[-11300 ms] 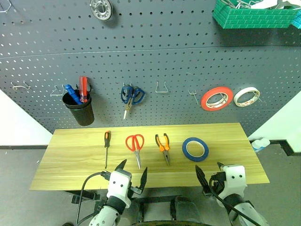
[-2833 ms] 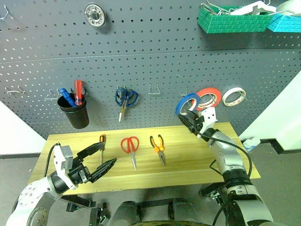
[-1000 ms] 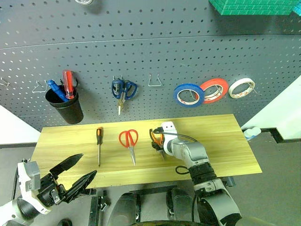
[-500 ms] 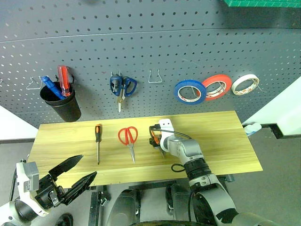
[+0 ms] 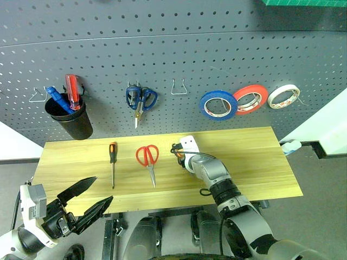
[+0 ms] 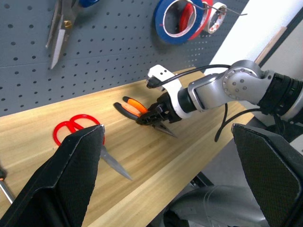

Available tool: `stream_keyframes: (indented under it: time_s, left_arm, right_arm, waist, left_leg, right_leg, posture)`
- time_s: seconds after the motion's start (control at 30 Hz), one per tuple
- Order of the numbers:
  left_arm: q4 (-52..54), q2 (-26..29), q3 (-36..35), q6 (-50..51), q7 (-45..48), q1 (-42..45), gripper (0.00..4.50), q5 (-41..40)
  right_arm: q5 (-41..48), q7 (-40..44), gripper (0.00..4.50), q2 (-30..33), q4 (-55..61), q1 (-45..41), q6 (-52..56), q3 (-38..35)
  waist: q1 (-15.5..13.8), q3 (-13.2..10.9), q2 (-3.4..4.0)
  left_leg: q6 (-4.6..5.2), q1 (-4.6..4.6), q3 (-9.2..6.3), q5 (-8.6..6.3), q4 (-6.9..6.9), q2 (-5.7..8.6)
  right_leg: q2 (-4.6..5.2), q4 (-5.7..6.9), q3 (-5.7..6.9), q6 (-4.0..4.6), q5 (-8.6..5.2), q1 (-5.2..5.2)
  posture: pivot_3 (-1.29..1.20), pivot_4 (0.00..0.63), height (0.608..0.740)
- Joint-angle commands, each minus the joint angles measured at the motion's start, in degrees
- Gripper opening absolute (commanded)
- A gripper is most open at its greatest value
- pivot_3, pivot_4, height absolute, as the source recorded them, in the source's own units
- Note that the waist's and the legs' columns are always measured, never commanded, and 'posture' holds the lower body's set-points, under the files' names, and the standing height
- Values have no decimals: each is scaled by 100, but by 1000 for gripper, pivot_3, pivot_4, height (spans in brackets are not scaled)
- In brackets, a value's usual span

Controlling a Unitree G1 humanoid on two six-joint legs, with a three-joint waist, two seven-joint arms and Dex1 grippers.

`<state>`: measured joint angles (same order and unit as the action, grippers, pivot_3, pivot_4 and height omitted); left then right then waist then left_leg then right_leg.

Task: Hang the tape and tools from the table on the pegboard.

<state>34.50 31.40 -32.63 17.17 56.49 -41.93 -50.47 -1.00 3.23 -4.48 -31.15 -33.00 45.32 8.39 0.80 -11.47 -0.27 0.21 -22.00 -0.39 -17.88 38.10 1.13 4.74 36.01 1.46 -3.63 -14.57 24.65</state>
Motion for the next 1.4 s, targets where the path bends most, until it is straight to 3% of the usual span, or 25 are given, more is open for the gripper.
stream_keyframes:
  time_s: [0.03, 0.37, 0.63, 0.83, 1.13, 1.4]
  left_arm:
    - [36, -52, -79, -117, 104, -70, 4500, 14]
    - [-217, -110, 13, -206, 258, 86, 4500, 142]
    - [-656, -97, 194, -297, 396, 543, 4500, 326]
    - [-981, -109, 402, -408, 461, 973, 4500, 498]
    - [-1264, -131, 611, -474, 481, 1468, 4500, 643]
    - [-1356, -328, 818, -751, 430, 1666, 4500, 809]
  right_arm:
    - [-41, 43, 2109, 24, -152, -27, -28, -7]
    - [429, 749, 2109, 303, 303, 142, -6, -423]
    - [624, 2121, 2109, 1120, 1735, 1068, -219, 106]
    - [970, 2675, 2109, 1477, 2466, 1584, -381, -62]
    - [1583, 3331, 2109, 1552, 2913, 1914, -1485, -440]
    - [2254, 3856, 2109, 1394, 3027, 2023, -2332, -814]
  waist:
    - [3, -1, 2]
    - [-21, 4, -7]
    - [-17, 7, -11]
    - [4, 16, -21]
    - [-10, 97, -48]
    - [-10, 354, -57]
  left_leg:
    - [0, 0, 0, 0, 0, 0]
    - [0, -14, -3, 0, 0, 0]
    - [1, -42, -10, -1, -5, 3]
    - [-1, -40, -10, 0, -1, 2]
    - [-9, -38, -3, 5, 8, 5]
    - [-15, -27, 6, 9, 12, 6]
  right_leg:
    - [0, 0, 0, 0, 0, 0]
    - [1, -10, 7, 0, 0, 4]
    - [2, -24, 22, -8, 5, 22]
    - [-5, -14, 23, -24, 15, 24]
    - [-11, 1, 23, -50, 31, 22]
    - [-22, 7, 22, -54, 39, 13]
  posture:
    - [116, 214, 736]
    - [98, 193, 736]
    - [54, 154, 736]
    - [23, 118, 736]
    - [-4, 69, 736]
    - [4, 23, 736]
